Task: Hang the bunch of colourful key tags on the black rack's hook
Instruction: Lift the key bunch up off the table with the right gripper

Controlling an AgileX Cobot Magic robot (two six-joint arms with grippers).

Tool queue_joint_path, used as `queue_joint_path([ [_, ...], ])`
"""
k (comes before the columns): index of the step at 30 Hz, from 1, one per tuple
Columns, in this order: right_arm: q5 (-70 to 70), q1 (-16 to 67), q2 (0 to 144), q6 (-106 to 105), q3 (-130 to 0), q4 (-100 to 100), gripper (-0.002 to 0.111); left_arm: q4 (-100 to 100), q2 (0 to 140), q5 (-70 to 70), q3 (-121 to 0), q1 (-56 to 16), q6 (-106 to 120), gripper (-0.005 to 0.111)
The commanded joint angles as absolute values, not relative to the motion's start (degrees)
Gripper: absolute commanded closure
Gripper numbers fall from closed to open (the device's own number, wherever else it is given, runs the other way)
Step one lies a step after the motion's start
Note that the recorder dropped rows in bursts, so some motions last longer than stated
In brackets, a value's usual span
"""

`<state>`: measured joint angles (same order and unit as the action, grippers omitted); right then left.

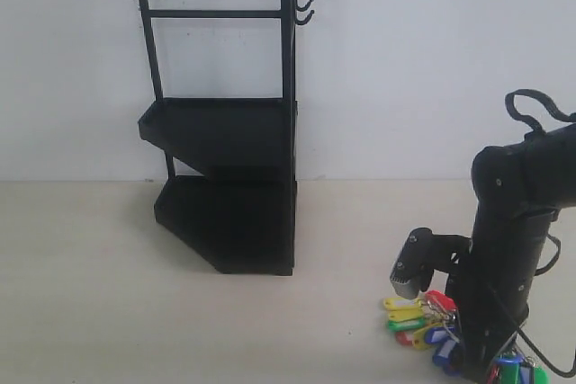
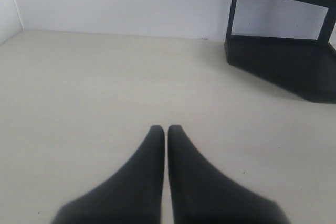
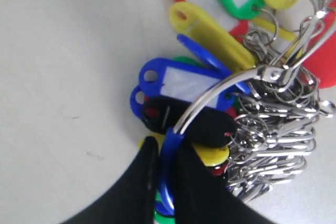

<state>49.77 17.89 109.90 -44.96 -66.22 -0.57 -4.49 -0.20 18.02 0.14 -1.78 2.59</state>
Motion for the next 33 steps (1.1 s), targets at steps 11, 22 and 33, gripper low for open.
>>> queue_joint_path([
  [11, 41.9, 18.0, 90.9, -36.0, -67.1, 1.0, 0.108, -4.9, 0.0, 17.6, 0.0, -1.6, 2.6, 0.102],
  [22, 22.4, 17.9, 67.5, -10.9, -67.1, 2.5, 0.108, -4.9, 0.0, 17.6, 0.0, -1.6, 2.6, 0.102],
  [33, 21.6, 21.6, 64.6, -9.1, -67.1, 8.3, 0.108, -4.9, 0.0, 17.6, 0.0, -1.6, 2.6, 0.102],
])
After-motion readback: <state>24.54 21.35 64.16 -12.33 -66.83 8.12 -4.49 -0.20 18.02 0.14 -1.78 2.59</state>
